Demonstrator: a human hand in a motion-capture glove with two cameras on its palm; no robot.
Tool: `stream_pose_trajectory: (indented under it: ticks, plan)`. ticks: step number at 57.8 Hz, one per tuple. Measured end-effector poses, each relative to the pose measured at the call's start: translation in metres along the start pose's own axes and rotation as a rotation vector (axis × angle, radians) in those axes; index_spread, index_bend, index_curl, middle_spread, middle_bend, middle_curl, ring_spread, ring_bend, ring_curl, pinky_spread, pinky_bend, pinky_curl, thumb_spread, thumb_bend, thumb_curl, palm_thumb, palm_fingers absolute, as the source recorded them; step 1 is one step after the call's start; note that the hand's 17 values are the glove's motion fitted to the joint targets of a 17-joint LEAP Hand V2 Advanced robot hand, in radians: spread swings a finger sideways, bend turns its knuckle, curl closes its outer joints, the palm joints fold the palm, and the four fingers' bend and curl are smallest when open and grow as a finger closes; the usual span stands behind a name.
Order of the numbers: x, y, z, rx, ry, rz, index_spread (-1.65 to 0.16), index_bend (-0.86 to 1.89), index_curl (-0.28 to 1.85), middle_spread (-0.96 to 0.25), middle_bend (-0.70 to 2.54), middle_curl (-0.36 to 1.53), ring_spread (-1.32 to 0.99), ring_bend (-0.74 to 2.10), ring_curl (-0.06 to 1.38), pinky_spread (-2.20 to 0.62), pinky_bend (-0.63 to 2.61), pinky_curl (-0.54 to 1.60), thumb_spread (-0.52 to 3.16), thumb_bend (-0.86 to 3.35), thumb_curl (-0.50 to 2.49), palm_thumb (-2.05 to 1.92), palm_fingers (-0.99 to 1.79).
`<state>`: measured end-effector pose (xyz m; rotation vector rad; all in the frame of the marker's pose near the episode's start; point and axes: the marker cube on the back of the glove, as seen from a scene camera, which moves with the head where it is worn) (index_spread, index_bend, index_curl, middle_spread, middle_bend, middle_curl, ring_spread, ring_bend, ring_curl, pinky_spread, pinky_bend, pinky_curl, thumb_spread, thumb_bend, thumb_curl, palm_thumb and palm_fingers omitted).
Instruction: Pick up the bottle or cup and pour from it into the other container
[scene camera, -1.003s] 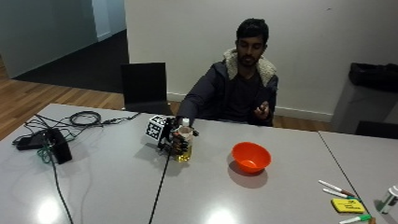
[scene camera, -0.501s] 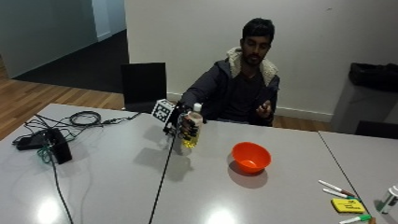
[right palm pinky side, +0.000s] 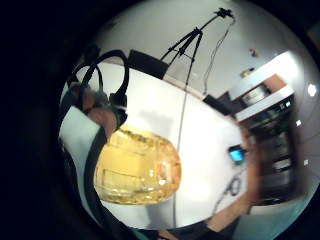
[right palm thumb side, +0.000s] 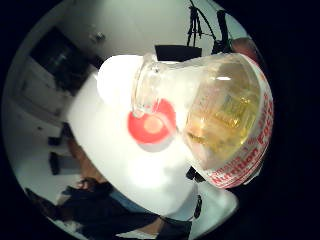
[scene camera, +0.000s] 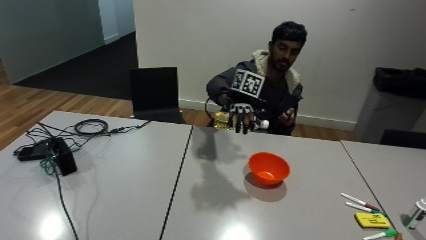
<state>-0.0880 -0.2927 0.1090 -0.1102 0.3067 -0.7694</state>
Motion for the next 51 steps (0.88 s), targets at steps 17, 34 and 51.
stream_pose_trajectory:
  ticks: [17,34,51]
  plan:
    - [-0.087,-0.025,0.016,-0.16,0.475,-0.263,-0.31,0.13,0.3,-0.3,0.26,0.42,-0.22,0.54,0.38,-0.01,0.46,0.33,0.67,-0.03,0.45,0.94,1.16]
    - [-0.142,-0.036,0.036,-0.219,0.802,-0.43,-0.31,0.13,0.3,-0.31,0.26,0.42,-0.23,0.53,0.38,-0.01,0.46,0.34,0.67,-0.03,0.45,0.93,1.16]
    - [-0.146,-0.038,0.038,-0.22,0.803,-0.438,-0.32,0.13,0.3,-0.31,0.26,0.42,-0.24,0.53,0.37,-0.01,0.46,0.34,0.69,-0.03,0.46,0.93,1.16]
